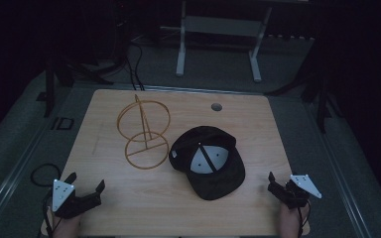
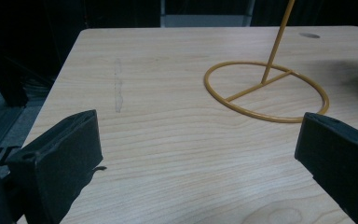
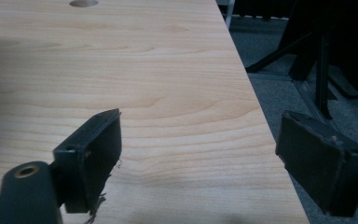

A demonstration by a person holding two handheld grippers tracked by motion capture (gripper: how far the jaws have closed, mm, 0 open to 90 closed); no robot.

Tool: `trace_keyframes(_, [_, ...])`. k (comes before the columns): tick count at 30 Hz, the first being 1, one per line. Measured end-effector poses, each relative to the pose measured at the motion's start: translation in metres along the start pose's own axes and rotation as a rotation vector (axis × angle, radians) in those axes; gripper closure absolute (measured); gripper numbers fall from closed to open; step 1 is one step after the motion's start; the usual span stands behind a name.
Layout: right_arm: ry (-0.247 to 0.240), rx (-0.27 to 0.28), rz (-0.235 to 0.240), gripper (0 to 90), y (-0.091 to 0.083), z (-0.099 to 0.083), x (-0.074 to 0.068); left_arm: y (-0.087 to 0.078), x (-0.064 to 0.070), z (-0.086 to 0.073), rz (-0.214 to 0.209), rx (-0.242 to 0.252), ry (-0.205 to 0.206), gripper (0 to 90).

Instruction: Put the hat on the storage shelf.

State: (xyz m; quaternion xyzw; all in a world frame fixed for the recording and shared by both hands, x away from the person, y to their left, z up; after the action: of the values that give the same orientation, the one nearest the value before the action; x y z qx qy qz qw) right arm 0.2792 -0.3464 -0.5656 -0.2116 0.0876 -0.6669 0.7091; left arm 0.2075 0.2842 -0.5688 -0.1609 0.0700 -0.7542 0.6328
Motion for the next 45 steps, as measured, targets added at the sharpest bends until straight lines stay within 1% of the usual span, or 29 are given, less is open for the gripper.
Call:
trace_keyframes(3, [0.005,-0.004,0.011,16.2,0.000,0.000,0.000,0.000,0.000,0.000,0.004,-0.001,0.002,0.9])
trace_keyframes(4, [0.017,-0.004,0.028,16.2,0.000,0.000,0.001,0.000,0.000,0.000,0.004,-0.001,0.002,0.9])
trace_keyframes(5, [0.017,-0.004,0.028,16.2,0.000,0.000,0.001,0.000,0.000,0.000,0.003,-0.003,-0.002,0.9])
trace_keyframes(7, [0.041,-0.015,0.060,15.0,0.001,0.000,0.004,0.001,0.000,-0.001,0.003,-0.005,-0.005,0.9])
trace_keyframes(9, [0.047,-0.020,0.068,14.9,0.001,0.000,0.004,0.001,0.000,-0.001,0.004,-0.005,-0.007,0.9])
trace_keyframes(10, [0.041,-0.037,0.090,14.9,-0.001,0.002,0.004,0.001,0.000,-0.001,0.004,-0.005,-0.005,0.9])
trace_keyframes(11, [0.043,-0.038,0.092,14.9,-0.002,0.004,0.004,0.001,0.000,-0.001,0.005,-0.007,-0.005,0.9])
trace_keyframes(13, [0.059,-0.032,0.112,14.2,-0.004,0.010,0.005,0.001,0.000,0.000,0.001,-0.004,-0.003,0.9])
trace_keyframes(17, [0.040,-0.032,0.135,13.5,-0.007,0.021,0.005,0.000,0.000,0.000,0.008,-0.002,-0.008,0.9])
trace_keyframes(19, [0.047,-0.032,0.153,13.1,-0.008,0.026,0.004,0.000,-0.001,0.000,-0.002,0.002,-0.022,0.9])
trace_keyframes(21, [0.034,-0.029,0.170,13.0,-0.009,0.032,0.004,0.000,-0.001,0.000,-0.010,-0.002,-0.027,0.9])
trace_keyframes(22, [0.036,-0.029,0.205,12.5,-0.010,0.037,0.003,0.000,0.000,0.000,-0.013,-0.003,-0.028,0.9])
trace_keyframes(23, [0.042,-0.024,0.227,12.4,-0.010,0.040,0.002,0.000,0.000,0.000,-0.022,-0.002,-0.030,0.9])
trace_keyframes(25, [0.033,-0.022,0.254,12.3,-0.011,0.047,0.001,0.000,0.003,0.000,-0.043,0.003,-0.033,0.9])
trace_keyframes(26, [0.030,-0.016,0.279,12.1,-0.013,0.054,-0.001,-0.001,0.004,0.000,-0.043,-0.002,-0.026,1.0])
trace_keyframes(27, [0.026,-0.013,0.294,12.0,-0.013,0.057,-0.002,-0.001,0.006,0.000,-0.050,-0.002,-0.014,0.9])
trace_keyframes(29, [0.001,-0.018,0.303,12.0,-0.015,0.070,-0.008,0.000,0.010,-0.001,-0.049,-0.009,0.005,1.0])
trace_keyframes(30, [-0.017,-0.016,0.312,12.0,-0.015,0.076,-0.011,0.000,0.011,-0.001,-0.053,-0.010,0.008,1.0])
trace_keyframes(31, [-0.036,-0.013,0.325,11.7,-0.016,0.080,-0.013,0.000,0.013,-0.001,-0.067,-0.018,0.004,0.9])
trace_keyframes(34, [-0.068,0.011,0.401,11.8,-0.015,0.096,-0.020,0.001,0.015,-0.001,-0.098,-0.041,-0.019,0.9])
trace_keyframes(35, [-0.085,0.011,0.410,11.8,-0.015,0.099,-0.023,0.001,0.016,-0.001,-0.106,-0.045,-0.028,0.9])
trace_keyframes(36, [-0.113,0.021,0.417,12.0,-0.014,0.104,-0.026,0.001,0.016,-0.001,-0.113,-0.051,-0.036,1.0])
trace_keyframes(37, [-0.124,0.028,0.411,12.9,-0.015,0.107,-0.029,0.001,0.016,0.000,-0.123,-0.051,-0.048,0.9])
trace_keyframes(39, [-0.159,0.036,0.443,13.0,-0.013,0.115,-0.035,0.001,0.016,0.000,-0.129,-0.072,-0.065,1.0])
trace_keyframes(40, [-0.173,0.042,0.446,13.8,-0.013,0.118,-0.038,0.001,0.016,0.000,-0.130,-0.081,-0.073,1.0])
trace_keyframes(41, [-0.173,0.042,0.446,13.8,-0.013,0.118,-0.038,0.001,0.016,0.000,-0.130,-0.081,-0.073,0.9])
trace_keyframes(42, [-0.201,0.040,0.461,15.5,-0.009,0.124,-0.044,0.002,0.015,0.000,-0.130,-0.098,-0.080,0.9])
trace_keyframes(44, [-0.234,0.035,0.468,19.5,-0.006,0.128,-0.049,0.002,0.016,0.000,-0.126,-0.104,-0.077,0.9])
trace_keyframes(45, [-0.242,0.036,0.468,19.6,-0.004,0.130,-0.051,0.002,0.016,0.000,-0.125,-0.106,-0.073,1.0])
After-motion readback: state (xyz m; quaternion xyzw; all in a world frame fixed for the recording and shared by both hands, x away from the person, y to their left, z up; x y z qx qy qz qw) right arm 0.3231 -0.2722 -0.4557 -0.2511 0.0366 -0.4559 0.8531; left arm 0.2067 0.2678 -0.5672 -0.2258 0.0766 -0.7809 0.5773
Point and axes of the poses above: each handheld gripper's, and its own axes: y roughly forward along the jaws, z roughly out of its top, x roughly to its right, the point moved 1 cm from there along y, roughly forward along the jaws, and after that the axes turned 7 degrees about -y, right-handed, at the moved point
